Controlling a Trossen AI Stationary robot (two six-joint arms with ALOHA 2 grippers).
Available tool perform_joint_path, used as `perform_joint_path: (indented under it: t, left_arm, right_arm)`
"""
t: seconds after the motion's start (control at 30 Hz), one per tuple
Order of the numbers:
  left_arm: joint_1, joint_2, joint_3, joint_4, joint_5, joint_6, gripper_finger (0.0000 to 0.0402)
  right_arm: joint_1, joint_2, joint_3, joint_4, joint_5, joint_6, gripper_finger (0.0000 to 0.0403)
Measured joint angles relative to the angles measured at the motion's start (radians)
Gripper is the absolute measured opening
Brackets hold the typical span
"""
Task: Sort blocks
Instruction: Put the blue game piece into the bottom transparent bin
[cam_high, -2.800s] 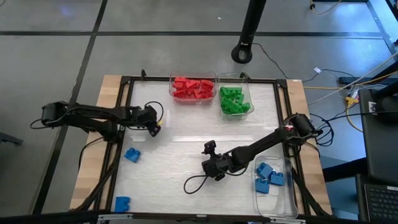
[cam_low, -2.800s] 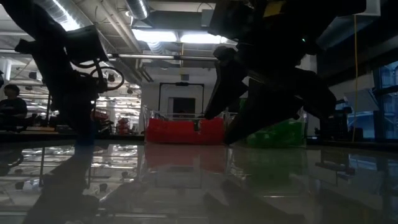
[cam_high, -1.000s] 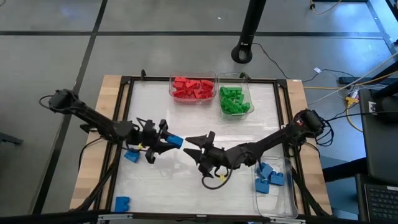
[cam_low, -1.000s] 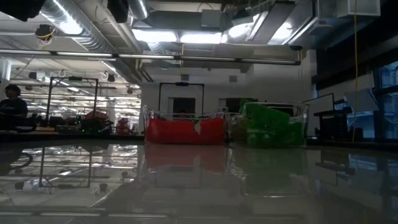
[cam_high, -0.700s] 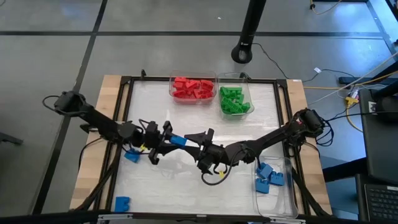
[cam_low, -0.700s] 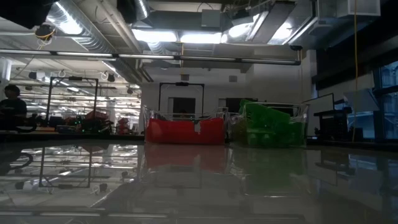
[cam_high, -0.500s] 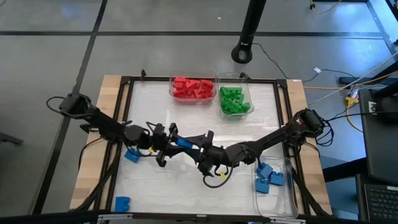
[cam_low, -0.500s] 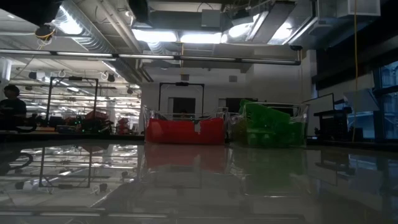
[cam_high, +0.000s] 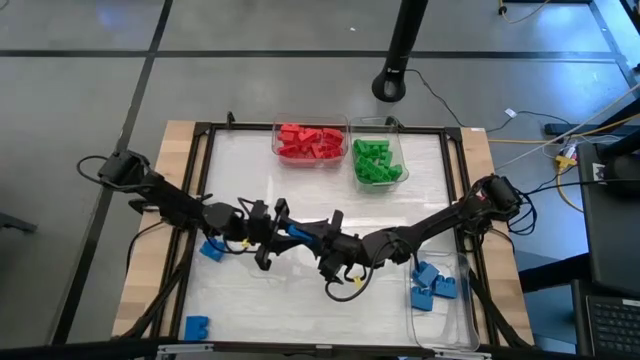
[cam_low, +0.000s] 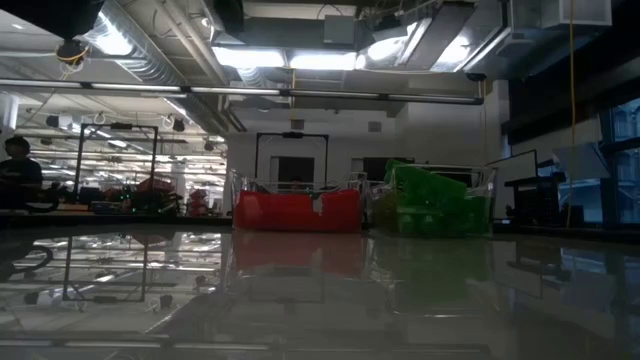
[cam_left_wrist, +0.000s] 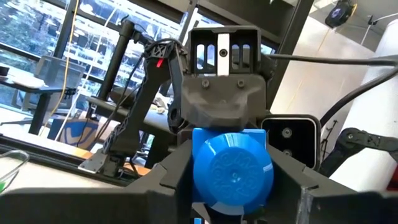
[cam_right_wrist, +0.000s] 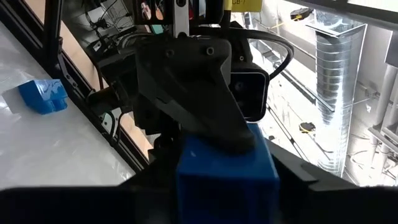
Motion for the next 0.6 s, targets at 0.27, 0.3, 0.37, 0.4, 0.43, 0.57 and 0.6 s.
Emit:
perform_joint_path:
  t: [0.27,0.3,0.37,0.4,0.43,0.57,0.6]
  left_arm:
    - [0.008,0.000,0.001,-0.001,0.001,0.020,0.0141]
    - [0.012,0.000,0.000,-0.002,0.002,0.024,0.0149]
    - [0.019,-0.004,0.000,-0.009,0.005,0.048,0.0170]
    - [0.022,-0.005,0.000,-0.010,0.006,0.066,0.0182]
    - [0.024,-0.005,0.000,-0.010,0.008,0.080,0.0192]
    - [0.023,-0.007,0.000,-0.025,0.011,0.127,0.0217]
    - [0.022,-0.010,0.000,-0.033,0.008,0.140,0.0220]
  right_arm:
    - [0.000,0.000,0.000,-0.004,0.010,-0.005,0.0138]
    - [0.000,0.000,0.000,-0.005,0.010,-0.005,0.0138]
    - [0.010,0.000,0.000,-0.005,0.015,0.004,0.0140]
    - [0.013,0.000,0.000,-0.005,0.018,0.004,0.0143]
    - [0.020,0.000,0.000,-0.004,0.020,0.003,0.0144]
    - [0.062,-0.013,-0.001,-0.010,0.122,-0.053,0.0137]
    - [0.078,-0.022,-0.001,-0.022,0.169,-0.075,0.0137]
